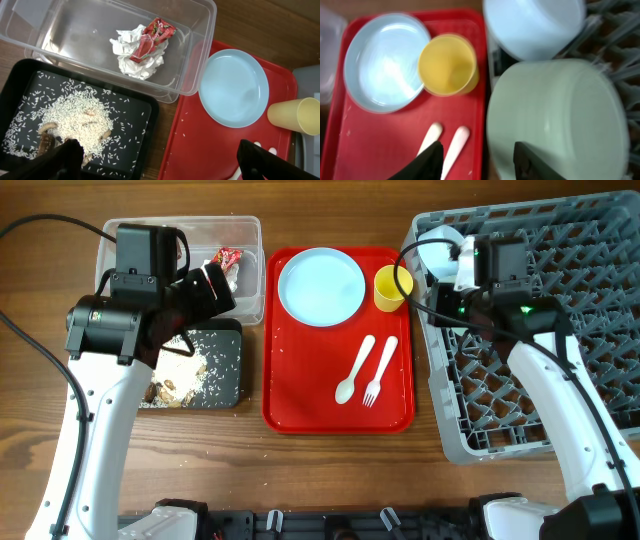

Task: Sort waste into correct bins and load items into the dishwasher rack
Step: 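Release the green bowl and raise the right gripper from the rack, then move the right gripper to the light blue plate rim and grasp it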

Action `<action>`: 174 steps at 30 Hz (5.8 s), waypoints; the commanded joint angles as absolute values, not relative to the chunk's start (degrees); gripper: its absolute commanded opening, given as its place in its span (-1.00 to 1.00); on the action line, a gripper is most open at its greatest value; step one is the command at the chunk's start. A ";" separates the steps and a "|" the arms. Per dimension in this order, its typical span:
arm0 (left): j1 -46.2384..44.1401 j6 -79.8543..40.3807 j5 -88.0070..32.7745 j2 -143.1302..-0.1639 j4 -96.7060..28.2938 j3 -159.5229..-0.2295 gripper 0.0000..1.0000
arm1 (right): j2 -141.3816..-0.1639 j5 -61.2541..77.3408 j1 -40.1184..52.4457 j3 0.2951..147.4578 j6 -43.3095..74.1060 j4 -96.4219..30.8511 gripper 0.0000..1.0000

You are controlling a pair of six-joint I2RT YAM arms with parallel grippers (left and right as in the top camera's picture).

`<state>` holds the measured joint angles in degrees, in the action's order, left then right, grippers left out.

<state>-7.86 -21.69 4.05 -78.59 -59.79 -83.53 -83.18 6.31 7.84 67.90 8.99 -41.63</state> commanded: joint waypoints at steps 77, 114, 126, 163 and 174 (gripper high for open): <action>-7.60 -21.02 4.60 -78.50 -59.66 -84.27 1.00 | -86.15 -1.65 14.79 62.28 12.64 -58.06 0.06; -7.60 -21.02 4.60 -78.50 -59.66 -84.27 1.00 | -75.09 9.74 15.11 73.89 18.94 -51.92 0.05; -7.60 -21.02 4.60 -78.50 -59.66 -84.27 1.00 | -87.64 -17.54 32.34 71.55 58.83 -40.80 0.13; -7.60 -21.02 4.60 -78.50 -59.66 -84.27 1.00 | -116.79 -19.79 36.73 71.55 60.64 -20.80 -0.65; -7.60 -21.02 4.60 -78.50 -59.66 -84.27 1.00 | -116.03 -14.90 36.67 71.83 46.78 -21.56 -0.91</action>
<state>-7.86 -21.69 4.05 -78.59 -59.79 -83.53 -115.72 -17.61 36.82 72.03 54.65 -21.32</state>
